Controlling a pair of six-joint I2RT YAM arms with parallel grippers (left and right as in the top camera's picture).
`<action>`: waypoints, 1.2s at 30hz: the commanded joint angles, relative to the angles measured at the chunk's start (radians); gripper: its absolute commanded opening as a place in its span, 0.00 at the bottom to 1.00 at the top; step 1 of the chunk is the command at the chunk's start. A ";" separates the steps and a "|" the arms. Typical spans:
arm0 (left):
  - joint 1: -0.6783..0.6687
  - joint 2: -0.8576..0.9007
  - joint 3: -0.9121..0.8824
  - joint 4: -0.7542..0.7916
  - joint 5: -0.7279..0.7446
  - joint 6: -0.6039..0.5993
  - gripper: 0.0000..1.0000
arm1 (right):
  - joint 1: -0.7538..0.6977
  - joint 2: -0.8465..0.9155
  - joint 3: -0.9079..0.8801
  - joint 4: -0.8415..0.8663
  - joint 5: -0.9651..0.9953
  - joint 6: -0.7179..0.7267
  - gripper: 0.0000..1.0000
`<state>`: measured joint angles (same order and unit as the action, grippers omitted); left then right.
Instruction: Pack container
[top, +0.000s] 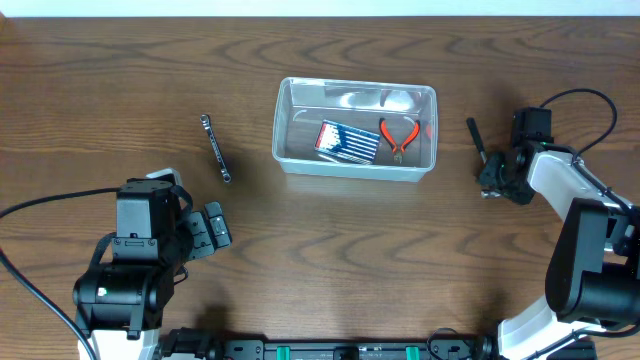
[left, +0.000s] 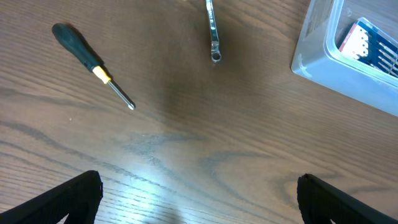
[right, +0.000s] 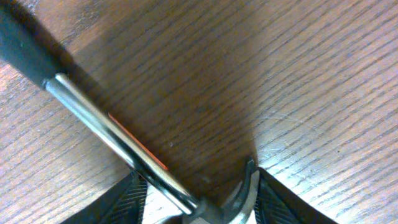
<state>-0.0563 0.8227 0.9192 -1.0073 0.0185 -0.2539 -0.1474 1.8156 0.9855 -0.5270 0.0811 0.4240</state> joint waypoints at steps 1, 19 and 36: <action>-0.004 -0.001 0.022 -0.002 -0.012 0.018 0.98 | -0.005 0.114 -0.082 -0.024 -0.056 -0.002 0.52; -0.004 -0.001 0.022 -0.002 -0.013 0.025 0.98 | -0.005 0.114 -0.036 -0.025 -0.056 -0.003 0.51; -0.004 -0.001 0.022 -0.002 -0.013 0.033 0.98 | -0.005 0.114 0.040 -0.026 -0.056 -0.003 0.56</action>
<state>-0.0563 0.8227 0.9192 -1.0073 0.0185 -0.2348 -0.1493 1.8519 1.0534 -0.5526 0.0723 0.4240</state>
